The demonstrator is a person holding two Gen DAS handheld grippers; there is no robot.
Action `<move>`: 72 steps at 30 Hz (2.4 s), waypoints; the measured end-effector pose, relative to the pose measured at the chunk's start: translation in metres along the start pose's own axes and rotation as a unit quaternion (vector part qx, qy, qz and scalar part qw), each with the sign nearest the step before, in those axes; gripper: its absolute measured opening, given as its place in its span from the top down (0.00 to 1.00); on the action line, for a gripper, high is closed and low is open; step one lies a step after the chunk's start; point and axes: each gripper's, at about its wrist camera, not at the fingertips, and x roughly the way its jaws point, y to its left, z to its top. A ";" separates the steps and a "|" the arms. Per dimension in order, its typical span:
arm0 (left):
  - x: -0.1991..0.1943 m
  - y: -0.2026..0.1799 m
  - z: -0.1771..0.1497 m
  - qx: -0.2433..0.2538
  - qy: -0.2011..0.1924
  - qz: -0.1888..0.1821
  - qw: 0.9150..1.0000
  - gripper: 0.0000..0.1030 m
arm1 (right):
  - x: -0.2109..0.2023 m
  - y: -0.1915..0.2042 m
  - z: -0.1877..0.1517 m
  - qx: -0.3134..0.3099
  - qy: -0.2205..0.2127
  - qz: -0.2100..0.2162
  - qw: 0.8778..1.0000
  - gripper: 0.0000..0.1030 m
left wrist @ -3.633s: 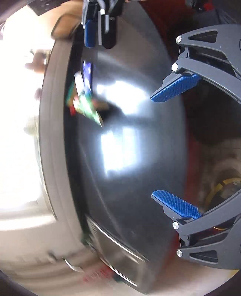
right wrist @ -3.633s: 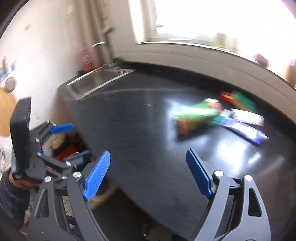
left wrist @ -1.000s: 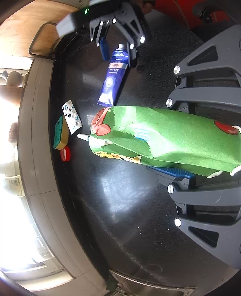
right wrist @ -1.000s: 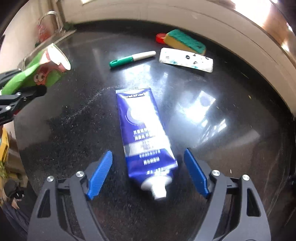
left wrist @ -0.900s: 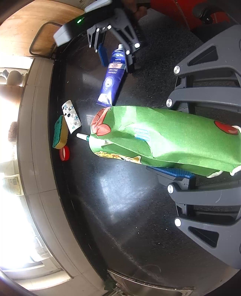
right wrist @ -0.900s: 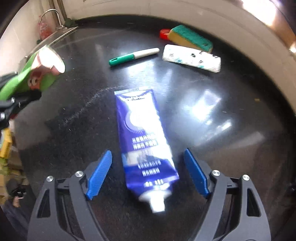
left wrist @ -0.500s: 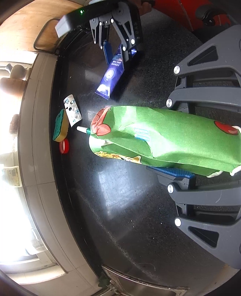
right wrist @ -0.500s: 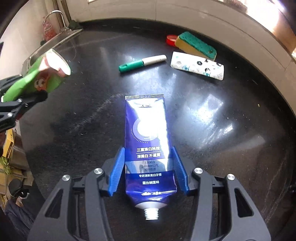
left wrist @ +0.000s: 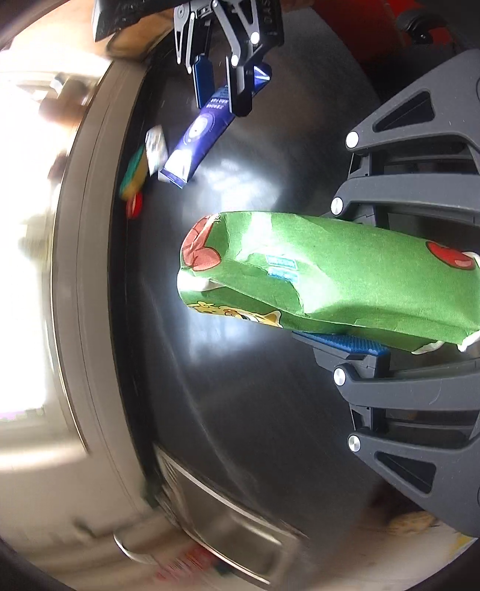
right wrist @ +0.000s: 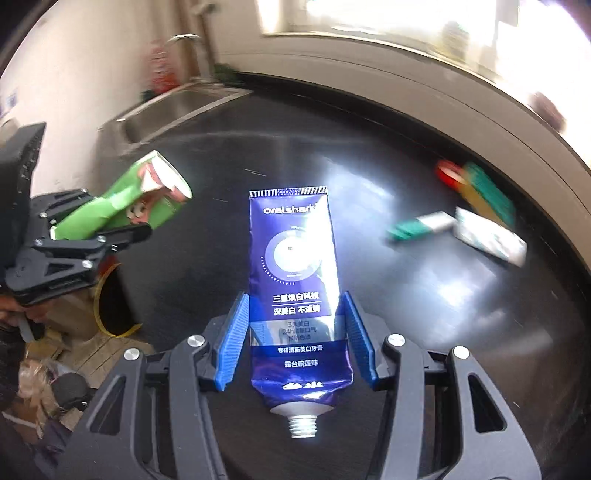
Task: Collect trash
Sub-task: 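Carry the snack bag in the left tool while the right tool carries the tube to the bin, then open the left tool over the bin while the right tool releases the tube, then move both open tools back up to the countertop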
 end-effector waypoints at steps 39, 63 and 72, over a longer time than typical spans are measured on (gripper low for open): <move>0.012 0.256 -0.325 -0.328 0.069 0.104 0.936 0.56 | 0.257 0.373 0.010 -0.100 0.152 0.182 0.966 0.49; -0.034 0.232 -0.280 -0.299 0.034 0.126 0.945 0.23 | 0.176 0.328 0.034 -0.064 0.083 0.200 0.974 0.30; -0.059 0.133 -0.137 -0.155 -0.012 0.061 0.986 0.18 | 0.033 0.163 0.036 0.035 -0.041 0.071 0.996 0.22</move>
